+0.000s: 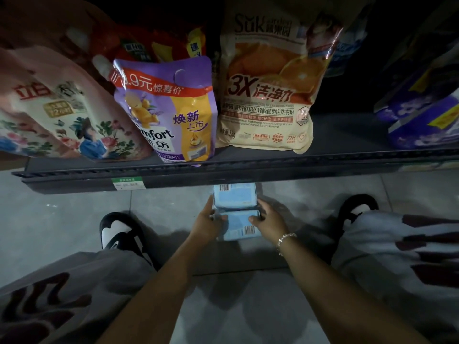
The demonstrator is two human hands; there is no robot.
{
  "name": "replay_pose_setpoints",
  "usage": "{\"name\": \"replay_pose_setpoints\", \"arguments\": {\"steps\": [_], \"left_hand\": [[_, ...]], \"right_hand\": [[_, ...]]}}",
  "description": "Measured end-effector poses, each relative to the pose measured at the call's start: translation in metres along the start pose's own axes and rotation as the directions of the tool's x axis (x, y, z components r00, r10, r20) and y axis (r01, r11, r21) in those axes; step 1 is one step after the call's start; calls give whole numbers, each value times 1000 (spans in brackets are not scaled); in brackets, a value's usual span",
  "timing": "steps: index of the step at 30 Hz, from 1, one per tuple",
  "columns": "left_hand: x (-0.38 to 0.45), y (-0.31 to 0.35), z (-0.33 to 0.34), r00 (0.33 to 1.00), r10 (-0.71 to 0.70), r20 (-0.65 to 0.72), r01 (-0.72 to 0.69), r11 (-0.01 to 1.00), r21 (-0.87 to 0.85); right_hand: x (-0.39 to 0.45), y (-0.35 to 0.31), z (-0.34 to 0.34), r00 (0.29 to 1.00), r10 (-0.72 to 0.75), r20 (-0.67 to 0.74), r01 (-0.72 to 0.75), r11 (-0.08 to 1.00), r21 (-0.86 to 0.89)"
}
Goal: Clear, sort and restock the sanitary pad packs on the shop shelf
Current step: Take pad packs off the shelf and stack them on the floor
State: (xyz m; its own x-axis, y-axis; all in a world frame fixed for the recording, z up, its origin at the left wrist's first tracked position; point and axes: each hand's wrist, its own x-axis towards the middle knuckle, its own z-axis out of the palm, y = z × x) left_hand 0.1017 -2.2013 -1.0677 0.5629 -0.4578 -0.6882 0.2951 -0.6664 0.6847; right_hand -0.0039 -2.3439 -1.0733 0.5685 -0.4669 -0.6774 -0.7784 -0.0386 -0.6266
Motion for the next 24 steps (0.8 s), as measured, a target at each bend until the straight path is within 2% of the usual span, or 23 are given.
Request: {"name": "replay_pose_setpoints", "arguments": {"steps": [3,5,10,13,15,18,24], "left_hand": [[-11,12,0,993,-72,-93,71,997,-20],[-23,25,0,986,-59,-155,60,998,5],[-57,69,-6,959,99,-265,-75,992,96],[-85,106,-10,942,186,-280,-168,982,86],[-108,133,-13,927,262,-267,-241,964,111],[-140,169,-17,870,403,-283,-391,915,102],[-201,252,-20,740,587,-329,-609,792,44]], "right_hand": [[-9,-9,-6,999,-18,-26,20,998,53],[-18,-19,-12,997,-46,-55,52,991,120],[-51,-56,-35,978,-171,-123,191,967,171],[-79,-84,-55,949,-262,-174,292,940,176],[-101,-104,-70,915,-330,-231,373,911,178],[-138,-133,-98,840,-429,-331,500,849,169],[-207,-188,-164,632,-594,-498,723,683,103]]}}
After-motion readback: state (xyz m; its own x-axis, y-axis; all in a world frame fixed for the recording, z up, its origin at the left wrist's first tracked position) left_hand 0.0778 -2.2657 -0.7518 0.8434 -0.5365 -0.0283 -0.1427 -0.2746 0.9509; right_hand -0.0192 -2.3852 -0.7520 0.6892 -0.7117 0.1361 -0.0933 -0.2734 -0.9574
